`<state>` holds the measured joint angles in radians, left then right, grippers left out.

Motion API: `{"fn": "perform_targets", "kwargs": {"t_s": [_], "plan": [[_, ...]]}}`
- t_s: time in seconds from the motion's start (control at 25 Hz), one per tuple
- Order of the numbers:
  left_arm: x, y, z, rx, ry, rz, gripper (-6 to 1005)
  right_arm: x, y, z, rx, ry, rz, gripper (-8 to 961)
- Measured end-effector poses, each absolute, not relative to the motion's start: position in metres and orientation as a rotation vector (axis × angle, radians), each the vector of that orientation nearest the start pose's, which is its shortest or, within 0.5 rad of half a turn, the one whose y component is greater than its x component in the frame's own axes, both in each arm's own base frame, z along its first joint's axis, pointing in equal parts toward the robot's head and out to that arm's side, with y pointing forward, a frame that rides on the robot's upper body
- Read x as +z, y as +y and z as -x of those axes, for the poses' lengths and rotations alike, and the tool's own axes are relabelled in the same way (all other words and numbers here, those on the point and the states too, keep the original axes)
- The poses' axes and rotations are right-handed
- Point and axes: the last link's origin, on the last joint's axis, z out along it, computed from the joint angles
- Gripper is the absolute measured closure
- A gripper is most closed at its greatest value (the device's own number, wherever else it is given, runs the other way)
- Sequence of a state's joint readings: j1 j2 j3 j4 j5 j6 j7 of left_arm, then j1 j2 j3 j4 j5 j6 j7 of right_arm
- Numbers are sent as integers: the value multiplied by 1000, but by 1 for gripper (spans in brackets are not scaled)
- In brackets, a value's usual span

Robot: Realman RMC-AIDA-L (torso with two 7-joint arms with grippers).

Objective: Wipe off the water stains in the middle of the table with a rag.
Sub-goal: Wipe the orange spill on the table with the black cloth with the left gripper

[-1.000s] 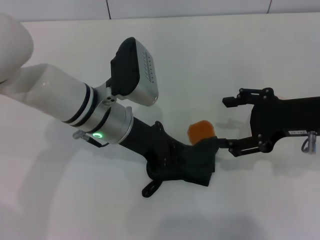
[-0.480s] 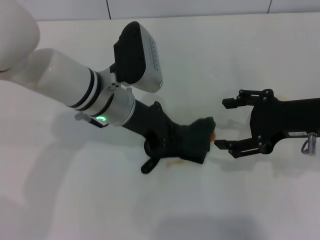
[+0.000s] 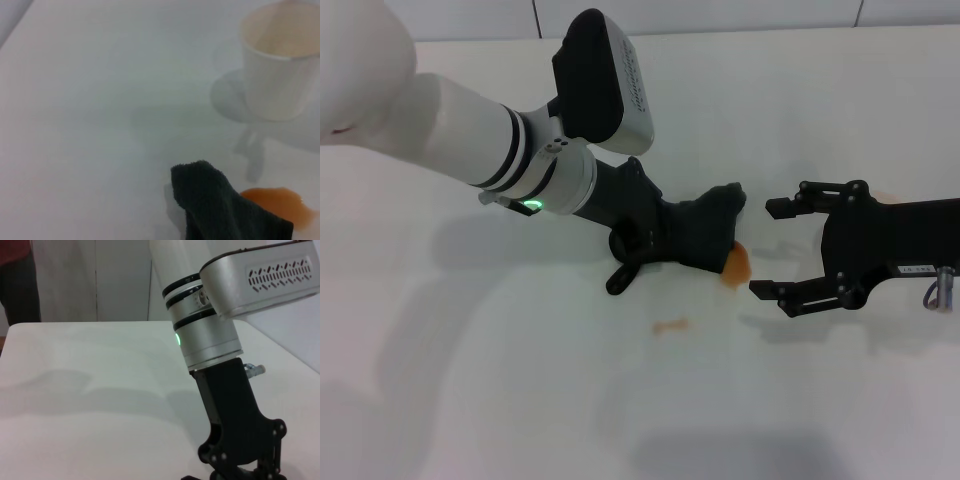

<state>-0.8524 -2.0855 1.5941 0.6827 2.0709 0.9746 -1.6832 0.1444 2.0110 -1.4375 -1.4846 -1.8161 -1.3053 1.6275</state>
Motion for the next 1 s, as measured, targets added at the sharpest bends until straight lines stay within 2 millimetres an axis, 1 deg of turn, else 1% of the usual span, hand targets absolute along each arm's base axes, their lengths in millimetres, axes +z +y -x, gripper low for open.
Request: {"fn": "perform_targets", "kwargs": {"t_s": [0.24, 0.56, 0.72, 1.0], "plan": [[-111, 391, 158, 204, 55, 2910, 922, 17, 291, -199, 309, 100, 2782, 81], [-119, 384, 155, 169, 59, 2932, 922, 17, 292, -199, 309, 102, 2780, 81], [-121, 377, 149, 90, 75, 2979, 922, 17, 290, -200, 308, 112, 2780, 80], [-122, 368, 150, 55, 79, 3045, 921, 17, 289, -201, 308, 118, 2782, 81]]}}
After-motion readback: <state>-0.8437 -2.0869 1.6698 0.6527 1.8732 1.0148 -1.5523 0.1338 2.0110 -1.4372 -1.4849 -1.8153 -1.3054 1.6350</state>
